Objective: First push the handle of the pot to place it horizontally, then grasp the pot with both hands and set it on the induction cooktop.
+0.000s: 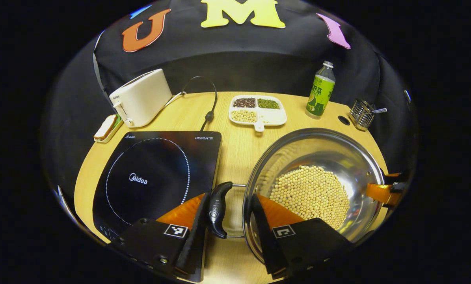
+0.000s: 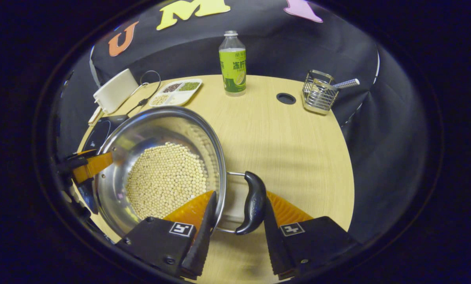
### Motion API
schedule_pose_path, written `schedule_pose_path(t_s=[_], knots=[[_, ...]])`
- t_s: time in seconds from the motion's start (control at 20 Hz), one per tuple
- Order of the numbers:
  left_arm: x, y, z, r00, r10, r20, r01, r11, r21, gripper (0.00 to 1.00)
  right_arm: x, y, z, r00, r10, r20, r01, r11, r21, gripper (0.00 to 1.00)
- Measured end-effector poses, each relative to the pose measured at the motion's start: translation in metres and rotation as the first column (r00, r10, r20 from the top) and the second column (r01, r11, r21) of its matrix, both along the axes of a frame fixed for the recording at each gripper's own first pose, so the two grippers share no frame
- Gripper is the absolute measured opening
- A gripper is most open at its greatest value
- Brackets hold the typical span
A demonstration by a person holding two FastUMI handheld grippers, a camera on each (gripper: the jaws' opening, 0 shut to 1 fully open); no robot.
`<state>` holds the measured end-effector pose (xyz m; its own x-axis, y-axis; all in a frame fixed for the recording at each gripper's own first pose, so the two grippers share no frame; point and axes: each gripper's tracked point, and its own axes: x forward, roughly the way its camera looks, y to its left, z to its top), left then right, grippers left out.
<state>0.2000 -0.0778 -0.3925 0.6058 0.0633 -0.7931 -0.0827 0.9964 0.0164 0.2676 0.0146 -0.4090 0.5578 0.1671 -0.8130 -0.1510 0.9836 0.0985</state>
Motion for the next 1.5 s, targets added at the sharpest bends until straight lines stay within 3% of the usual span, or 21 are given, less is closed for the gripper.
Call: schedule_pose_path(t_s=[0.3,0.7,1.0,1.5], knots=[[-0.001,-0.001,0.002,0.999,-0.043,-0.005,0.043,0.999,0.025,0.57,-0.006,-0.001,0.003,0.998,-0.055,-0.001,0.055,0.998,0.037,0.54],[-0.007,0.013,0.035,0.993,-0.108,0.048,0.108,0.994,-0.009,0.57,-0.036,0.01,0.044,0.992,-0.12,0.046,0.12,0.993,0.017,0.53],[-0.016,0.062,0.056,0.992,-0.108,0.067,0.108,0.994,0.002,0.57,-0.047,0.059,0.067,0.99,-0.123,0.066,0.121,0.992,0.033,0.53],[-0.032,0.157,0.075,0.997,-0.041,0.071,0.04,0.999,0.013,0.57,-0.049,0.159,0.091,0.995,-0.062,0.08,0.059,0.998,0.038,0.53]])
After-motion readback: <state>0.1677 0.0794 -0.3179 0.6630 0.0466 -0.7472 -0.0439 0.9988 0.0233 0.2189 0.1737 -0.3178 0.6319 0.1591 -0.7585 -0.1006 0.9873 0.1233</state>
